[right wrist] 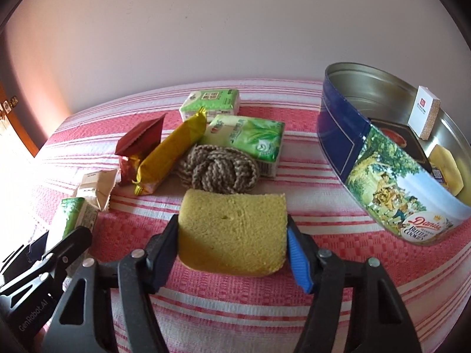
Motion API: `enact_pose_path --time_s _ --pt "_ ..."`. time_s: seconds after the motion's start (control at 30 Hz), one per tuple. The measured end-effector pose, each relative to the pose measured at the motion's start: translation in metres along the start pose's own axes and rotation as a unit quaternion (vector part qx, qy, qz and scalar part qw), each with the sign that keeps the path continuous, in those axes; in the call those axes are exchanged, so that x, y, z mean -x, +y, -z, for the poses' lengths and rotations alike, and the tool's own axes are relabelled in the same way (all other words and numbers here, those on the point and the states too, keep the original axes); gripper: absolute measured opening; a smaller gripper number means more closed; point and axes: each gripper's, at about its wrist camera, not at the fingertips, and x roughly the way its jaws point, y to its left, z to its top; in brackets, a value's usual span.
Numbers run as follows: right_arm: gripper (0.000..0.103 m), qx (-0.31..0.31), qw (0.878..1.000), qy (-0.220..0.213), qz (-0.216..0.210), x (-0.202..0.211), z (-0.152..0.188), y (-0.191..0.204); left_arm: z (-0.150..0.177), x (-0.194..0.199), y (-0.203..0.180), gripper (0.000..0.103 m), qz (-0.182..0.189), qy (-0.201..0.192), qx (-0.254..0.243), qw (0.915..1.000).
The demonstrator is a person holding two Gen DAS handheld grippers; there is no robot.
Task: Organize objects
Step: 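Grasp the second yellow sponge with the right tool while the left tool holds the tissue pack, then carry the tissue pack and sponge over the tin with both tools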
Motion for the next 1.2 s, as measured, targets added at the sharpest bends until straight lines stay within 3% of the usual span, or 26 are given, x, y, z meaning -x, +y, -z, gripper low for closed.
enact_pose_path --time_s 0.23,0.33,0.53,0.77,1.2 --pt "0.067 0.016 0.994 -0.094 -0.057 0.056 0.01 -0.015 0.0 0.021 -0.015 0.055 0.058 -0.066 -0.03 0.9957" --pt "0.067 0.032 0.985 -0.15 -0.077 0.077 0.009 -0.01 0.001 0.031 -0.021 0.055 0.052 -0.101 -0.034 0.9929" --pt "0.067 0.058 0.972 -0.228 -0.023 0.099 0.008 -0.012 -0.001 0.034 -0.035 0.055 0.002 -0.129 -0.025 0.9914" --pt "0.067 0.056 0.953 -0.293 0.055 0.114 0.0 -0.035 -0.009 0.038 -0.063 0.055 -0.008 -0.161 -0.017 0.9868" --pt "0.067 0.043 0.947 -0.305 0.09 0.115 -0.021 -0.082 -0.026 0.026 -0.133 0.055 0.002 -0.17 -0.053 0.984"
